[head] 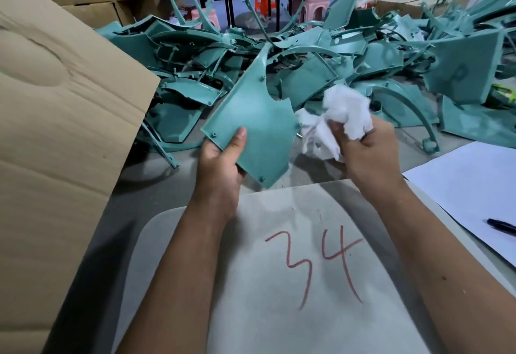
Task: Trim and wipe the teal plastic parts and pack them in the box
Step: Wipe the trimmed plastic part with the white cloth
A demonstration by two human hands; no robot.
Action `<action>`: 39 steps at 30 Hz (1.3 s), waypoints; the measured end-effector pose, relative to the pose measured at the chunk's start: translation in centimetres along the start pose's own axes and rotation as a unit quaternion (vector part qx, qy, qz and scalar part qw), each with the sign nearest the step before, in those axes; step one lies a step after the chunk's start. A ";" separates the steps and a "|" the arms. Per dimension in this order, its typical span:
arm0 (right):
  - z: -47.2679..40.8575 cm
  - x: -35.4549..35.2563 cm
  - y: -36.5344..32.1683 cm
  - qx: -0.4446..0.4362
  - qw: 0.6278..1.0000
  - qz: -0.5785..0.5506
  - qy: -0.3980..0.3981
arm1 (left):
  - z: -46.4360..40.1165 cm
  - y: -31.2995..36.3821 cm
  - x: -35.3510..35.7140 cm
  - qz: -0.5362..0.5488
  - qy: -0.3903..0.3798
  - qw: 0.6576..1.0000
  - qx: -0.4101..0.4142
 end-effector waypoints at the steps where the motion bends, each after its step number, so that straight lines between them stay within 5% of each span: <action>1: 0.0 -0.1 0.2 0.025 0.998 -0.034 0.041 | -0.2 0.1 -0.4 -0.012 0.001 1.000 0.000; 3: 0.4 1.1 0.5 0.098 0.979 -0.166 0.059 | -0.2 0.0 -0.5 -0.042 -0.008 0.999 -0.002; 7: 2.0 4.6 -0.6 0.148 0.935 -0.319 -0.043 | -0.2 -0.6 0.0 -0.074 -0.025 0.997 0.001; 17: 1.5 3.7 -2.7 -0.011 0.988 -0.091 -0.127 | -1.0 -1.2 -1.4 -0.155 0.151 0.976 -0.005; 20: 1.7 3.5 -3.1 0.008 0.983 -0.119 -0.143 | -1.0 -1.2 -1.3 -0.176 0.148 0.973 -0.019; 24: 2.9 4.7 -3.3 0.038 0.975 -0.202 -0.081 | -0.7 -1.0 -1.2 -0.185 0.166 0.969 0.000; 29: 3.9 6.0 -0.5 0.259 0.908 -0.316 0.093 | -0.5 -0.7 -1.4 -0.178 0.201 0.962 0.041; 34: 2.9 3.3 -1.2 0.121 0.961 -0.177 0.177 | -0.3 0.6 -2.6 -0.177 0.305 0.931 0.098; 39: 1.9 3.9 -2.3 0.054 0.977 -0.199 0.046 | 0.5 1.7 -3.6 -0.229 0.412 0.862 0.186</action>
Point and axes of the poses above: each hand's wrist, its own z-axis away from the middle knuckle, its own x-axis out of the palm, y = z × x, the point moved 5 cm from there along -z, towards the middle knuckle, and after that the axes turned 8 degrees about -x, right-handed, at the moved point
